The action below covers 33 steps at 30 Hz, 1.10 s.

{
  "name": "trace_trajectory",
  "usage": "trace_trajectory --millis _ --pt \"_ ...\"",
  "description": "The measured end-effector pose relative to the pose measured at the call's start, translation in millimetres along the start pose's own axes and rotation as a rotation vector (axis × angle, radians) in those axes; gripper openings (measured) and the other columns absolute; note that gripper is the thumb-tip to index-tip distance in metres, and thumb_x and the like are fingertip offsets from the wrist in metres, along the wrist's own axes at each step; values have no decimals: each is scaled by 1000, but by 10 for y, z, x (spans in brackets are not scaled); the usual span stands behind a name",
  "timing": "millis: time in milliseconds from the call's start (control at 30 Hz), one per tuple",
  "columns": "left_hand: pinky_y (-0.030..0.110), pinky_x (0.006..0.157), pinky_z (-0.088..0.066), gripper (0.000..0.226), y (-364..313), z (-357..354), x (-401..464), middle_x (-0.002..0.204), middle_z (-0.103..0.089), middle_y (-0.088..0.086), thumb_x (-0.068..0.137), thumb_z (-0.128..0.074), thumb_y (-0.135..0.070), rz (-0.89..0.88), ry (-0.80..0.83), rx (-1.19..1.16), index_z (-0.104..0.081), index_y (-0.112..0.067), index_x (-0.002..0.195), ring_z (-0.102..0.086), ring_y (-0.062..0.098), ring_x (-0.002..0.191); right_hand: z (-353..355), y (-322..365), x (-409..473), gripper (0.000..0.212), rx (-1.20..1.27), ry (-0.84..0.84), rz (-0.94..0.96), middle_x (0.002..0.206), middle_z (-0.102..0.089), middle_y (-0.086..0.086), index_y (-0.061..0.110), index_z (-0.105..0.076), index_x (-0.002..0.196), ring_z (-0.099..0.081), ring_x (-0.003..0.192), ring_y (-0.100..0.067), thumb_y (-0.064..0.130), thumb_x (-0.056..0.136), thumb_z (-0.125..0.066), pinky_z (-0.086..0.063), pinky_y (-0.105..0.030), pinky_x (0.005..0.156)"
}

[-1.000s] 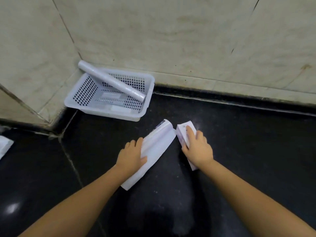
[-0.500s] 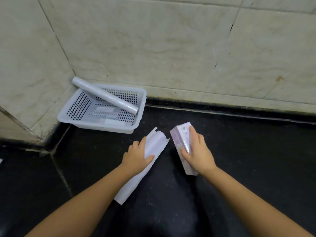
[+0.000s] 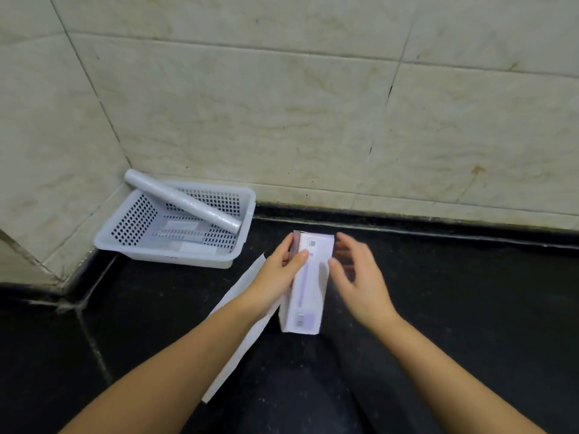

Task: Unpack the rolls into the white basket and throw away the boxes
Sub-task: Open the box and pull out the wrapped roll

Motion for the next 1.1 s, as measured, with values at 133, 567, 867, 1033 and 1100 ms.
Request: trace_trajectory --millis 133,567,867,1033,1100 --pt "27 92 -49 36 -88 109 -61 118 -66 -11 91 -53 -38 -22 159 139 -51 -49 125 -62 3 108 -1 17 325 58 224 423 -282 132 -52 4 26 -37 141 -52 121 -11 36 89 -59 -44 -33 103" --pt "44 84 -50 47 -734 36 -167 115 -56 -6 79 -63 -44 -382 -110 893 -44 -31 121 -52 17 107 -124 218 429 50 209 342 -351 106 -66 -5 23 -49 131 -69 84 -13 41 86 -59 -54 -20 58" --pt "34 78 -47 47 -815 45 -215 107 -57 -9 78 -67 -43 -495 -51 948 -43 -36 118 -53 14 98 48 306 346 50 182 455 -285 99 -68 5 27 -48 130 -67 90 -6 33 82 -61 -58 -23 64" --pt "37 94 -41 59 -803 5 -236 125 -56 -8 78 -66 -40 -586 -20 1120 -40 -31 131 -50 16 112 28 348 348 44 88 492 -238 95 -69 3 24 -53 125 -66 84 -8 27 81 -61 -58 -22 65" --pt "37 95 -40 60 -812 -14 -244 125 -56 -8 78 -66 -39 -623 -12 1169 -40 -30 131 -50 17 113 14 369 341 39 92 493 -213 92 -70 2 22 -56 122 -66 78 -7 27 83 -60 -57 -21 62"
Point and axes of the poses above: each hand's wrist, its own x-axis towards the middle knuckle, its own z-axis out of the back of the hand, y = z × x, the point moved 7 cm from there along x, towards the middle knuckle
